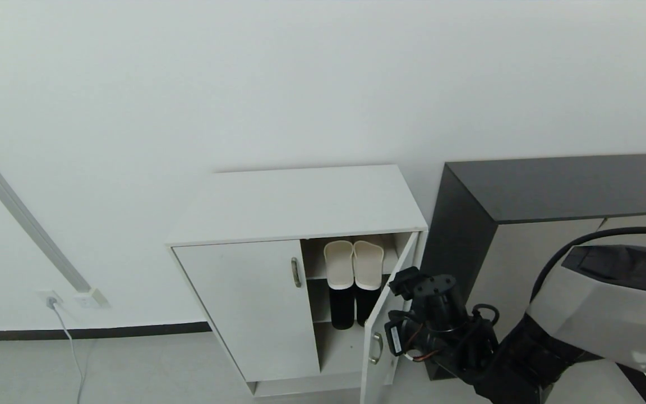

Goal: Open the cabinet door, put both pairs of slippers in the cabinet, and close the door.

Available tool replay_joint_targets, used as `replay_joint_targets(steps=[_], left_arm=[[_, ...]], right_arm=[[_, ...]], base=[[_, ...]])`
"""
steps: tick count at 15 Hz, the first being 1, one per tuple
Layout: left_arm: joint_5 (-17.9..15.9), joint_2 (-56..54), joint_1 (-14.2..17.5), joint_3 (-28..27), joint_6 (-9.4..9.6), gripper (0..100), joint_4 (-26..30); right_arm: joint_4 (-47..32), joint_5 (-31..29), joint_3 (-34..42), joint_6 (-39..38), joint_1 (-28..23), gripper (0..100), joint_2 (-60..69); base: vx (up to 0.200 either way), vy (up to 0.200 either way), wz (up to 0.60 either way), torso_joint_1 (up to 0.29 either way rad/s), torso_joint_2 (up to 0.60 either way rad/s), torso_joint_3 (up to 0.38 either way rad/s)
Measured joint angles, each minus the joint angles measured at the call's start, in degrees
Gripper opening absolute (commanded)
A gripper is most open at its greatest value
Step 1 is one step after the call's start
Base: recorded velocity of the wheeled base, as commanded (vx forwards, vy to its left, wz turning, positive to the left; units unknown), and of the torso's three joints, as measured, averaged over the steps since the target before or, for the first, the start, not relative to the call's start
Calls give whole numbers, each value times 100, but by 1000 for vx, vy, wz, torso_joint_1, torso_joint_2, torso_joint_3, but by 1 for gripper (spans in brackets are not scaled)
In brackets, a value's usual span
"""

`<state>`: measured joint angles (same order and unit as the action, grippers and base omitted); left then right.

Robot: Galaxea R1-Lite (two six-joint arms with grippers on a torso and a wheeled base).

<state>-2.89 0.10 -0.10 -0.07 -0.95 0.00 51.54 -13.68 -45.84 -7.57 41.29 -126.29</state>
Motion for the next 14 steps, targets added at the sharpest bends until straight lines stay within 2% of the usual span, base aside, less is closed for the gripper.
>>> replay_joint_targets(steps=[14], left_arm=[[-1, 0, 0, -2, 0, 0, 0]], right_arm=[[-107, -22, -1386, 29, -171, 0, -948]], base=[[0, 0, 0, 0, 0, 0]])
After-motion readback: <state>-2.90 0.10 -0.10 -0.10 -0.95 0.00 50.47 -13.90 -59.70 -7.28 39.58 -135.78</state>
